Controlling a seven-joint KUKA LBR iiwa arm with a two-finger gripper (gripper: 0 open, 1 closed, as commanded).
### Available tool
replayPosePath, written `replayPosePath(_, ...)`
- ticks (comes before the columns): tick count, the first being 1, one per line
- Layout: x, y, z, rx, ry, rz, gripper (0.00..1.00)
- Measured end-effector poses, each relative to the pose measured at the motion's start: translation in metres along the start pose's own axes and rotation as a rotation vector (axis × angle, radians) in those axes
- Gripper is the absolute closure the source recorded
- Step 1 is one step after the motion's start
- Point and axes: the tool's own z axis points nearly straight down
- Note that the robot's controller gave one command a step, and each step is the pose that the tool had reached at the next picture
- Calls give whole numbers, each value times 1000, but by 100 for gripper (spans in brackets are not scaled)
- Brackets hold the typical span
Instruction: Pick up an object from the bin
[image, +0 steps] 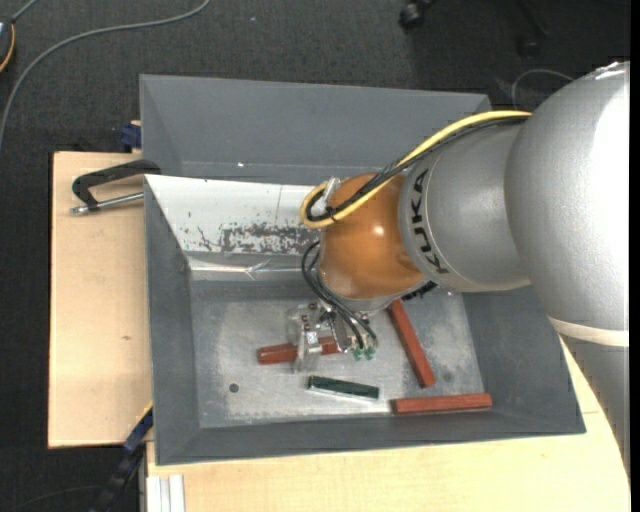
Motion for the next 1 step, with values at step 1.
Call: replayPosePath(1, -48, 74, -162, -1, -14, -323, 100)
